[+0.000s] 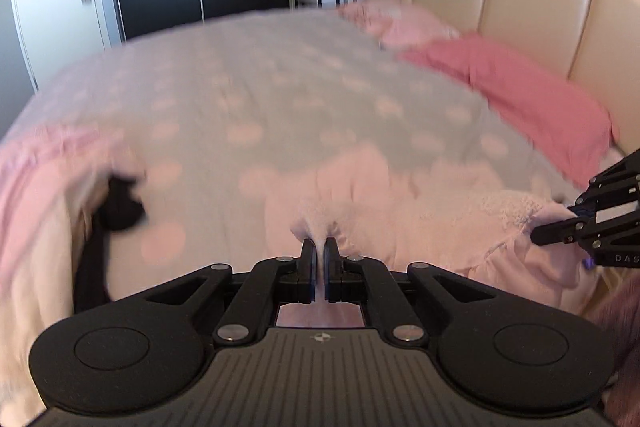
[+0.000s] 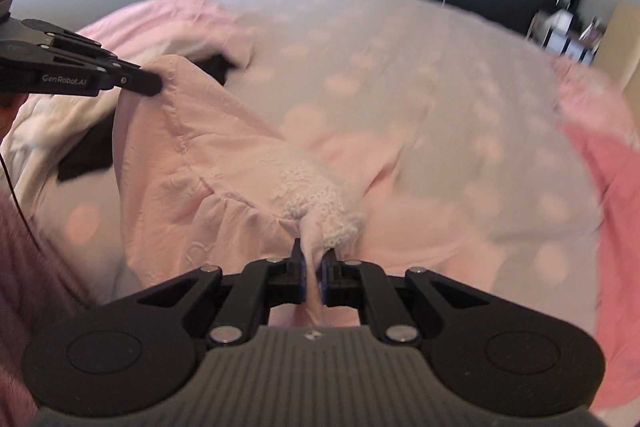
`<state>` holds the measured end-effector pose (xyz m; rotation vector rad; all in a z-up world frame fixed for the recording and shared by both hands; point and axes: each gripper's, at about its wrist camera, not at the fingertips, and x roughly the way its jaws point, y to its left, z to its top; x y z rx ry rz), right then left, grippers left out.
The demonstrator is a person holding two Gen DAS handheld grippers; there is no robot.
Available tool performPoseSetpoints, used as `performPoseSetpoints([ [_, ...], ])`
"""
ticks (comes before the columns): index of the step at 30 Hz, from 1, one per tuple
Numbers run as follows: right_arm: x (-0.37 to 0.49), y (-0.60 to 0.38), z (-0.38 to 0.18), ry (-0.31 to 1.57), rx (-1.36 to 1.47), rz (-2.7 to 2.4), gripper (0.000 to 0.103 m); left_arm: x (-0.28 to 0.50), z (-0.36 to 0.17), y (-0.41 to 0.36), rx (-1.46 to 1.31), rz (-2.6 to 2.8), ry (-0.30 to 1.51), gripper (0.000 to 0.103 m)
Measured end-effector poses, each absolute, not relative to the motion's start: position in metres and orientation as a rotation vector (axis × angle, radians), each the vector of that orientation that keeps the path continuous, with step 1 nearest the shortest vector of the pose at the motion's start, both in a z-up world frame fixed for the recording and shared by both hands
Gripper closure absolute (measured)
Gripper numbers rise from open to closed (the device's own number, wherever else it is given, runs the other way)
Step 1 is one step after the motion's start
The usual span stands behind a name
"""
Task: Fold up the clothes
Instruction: 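Lift the pink garment with both tools and lay it flat on the bed, then open both tools, releasing the pink garment onto the bed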
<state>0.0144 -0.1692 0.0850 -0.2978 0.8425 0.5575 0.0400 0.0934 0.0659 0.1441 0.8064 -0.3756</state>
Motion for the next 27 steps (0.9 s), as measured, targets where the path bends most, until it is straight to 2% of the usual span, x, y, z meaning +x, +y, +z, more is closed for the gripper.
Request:
performPoseSetpoints([
  [8,-0.052,-0.159,0.005,1.029,-0.295,0.712,0.094,0.001,0.008,0.112,0.237,-0.379,1.031,0.102],
  [10,-0.058,-0.156,-0.006,1.074,-0.290,0.754,0.090,-0.003,-0.002,0.115,0.252,-0.380,1.073,0.101],
  [14,-0.068,-0.150,-0.020,1.119,-0.298,0.825,0.076,-0.007,-0.006,0.121,0.255,-0.398,1.113,0.100],
  [15,-0.067,-0.151,-0.018,1.118,-0.301,0.828,0.071,-0.008,-0.004,0.122,0.250,-0.404,1.106,0.098],
  [19,-0.059,-0.164,0.000,1.091,-0.302,0.822,0.060,-0.005,0.013,0.127,0.203,-0.432,1.058,0.070],
  [24,-0.044,-0.185,0.021,1.071,-0.296,0.827,0.055,0.013,0.032,0.121,0.127,-0.512,0.989,0.061],
  [27,-0.034,-0.196,0.030,1.081,-0.272,0.847,0.055,0.032,0.028,0.106,0.109,-0.546,0.979,0.060],
])
